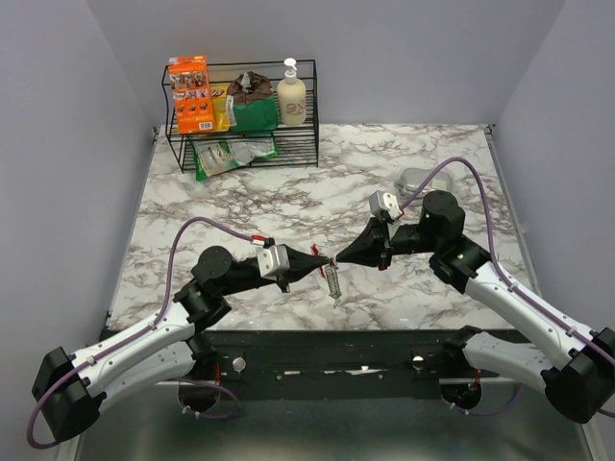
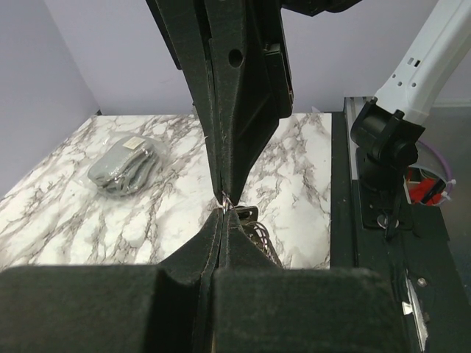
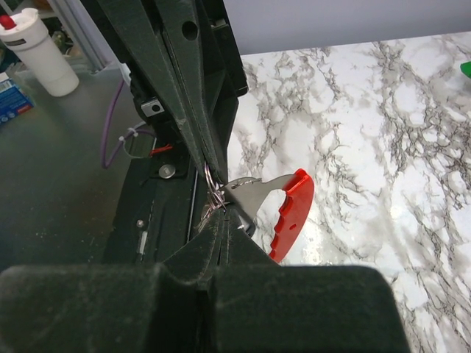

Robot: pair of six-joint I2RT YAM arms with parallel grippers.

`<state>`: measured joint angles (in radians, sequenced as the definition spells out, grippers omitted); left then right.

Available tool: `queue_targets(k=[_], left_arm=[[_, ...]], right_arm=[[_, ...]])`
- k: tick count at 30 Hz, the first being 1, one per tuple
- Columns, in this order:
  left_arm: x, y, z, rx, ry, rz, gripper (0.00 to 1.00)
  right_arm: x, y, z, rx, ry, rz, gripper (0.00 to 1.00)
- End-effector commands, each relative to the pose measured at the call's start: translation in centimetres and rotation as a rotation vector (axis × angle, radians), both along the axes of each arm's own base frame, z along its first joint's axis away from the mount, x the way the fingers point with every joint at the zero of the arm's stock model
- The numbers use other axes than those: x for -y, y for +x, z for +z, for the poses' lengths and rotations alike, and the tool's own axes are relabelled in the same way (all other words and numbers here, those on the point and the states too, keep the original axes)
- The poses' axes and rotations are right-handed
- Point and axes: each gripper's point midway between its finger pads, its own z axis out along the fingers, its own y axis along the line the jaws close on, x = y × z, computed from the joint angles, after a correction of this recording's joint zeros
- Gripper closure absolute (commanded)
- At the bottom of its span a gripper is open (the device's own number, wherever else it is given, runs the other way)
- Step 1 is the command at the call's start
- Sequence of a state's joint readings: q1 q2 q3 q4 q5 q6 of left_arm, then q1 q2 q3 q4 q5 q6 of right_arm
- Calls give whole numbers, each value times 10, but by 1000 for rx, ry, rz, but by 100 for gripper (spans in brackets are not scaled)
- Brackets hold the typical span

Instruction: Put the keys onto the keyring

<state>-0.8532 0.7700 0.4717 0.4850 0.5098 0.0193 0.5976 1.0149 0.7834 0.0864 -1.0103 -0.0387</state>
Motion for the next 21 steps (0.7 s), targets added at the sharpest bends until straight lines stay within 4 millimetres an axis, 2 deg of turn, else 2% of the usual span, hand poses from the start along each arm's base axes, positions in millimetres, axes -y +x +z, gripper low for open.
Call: queue_targets(k=[1,19,21], left_arm=[[-4,-7,40,93,-86,-13,100],[-2,-9,39,86,-93,-28,100],[-3,-8,39,90,-91,-24,100]], right_arm=[[-1,5,-16,-14,-33,-22,99],[-2,8,-20,-25,-46,-24,99],[0,8,-18,-11,-42,-42,96]])
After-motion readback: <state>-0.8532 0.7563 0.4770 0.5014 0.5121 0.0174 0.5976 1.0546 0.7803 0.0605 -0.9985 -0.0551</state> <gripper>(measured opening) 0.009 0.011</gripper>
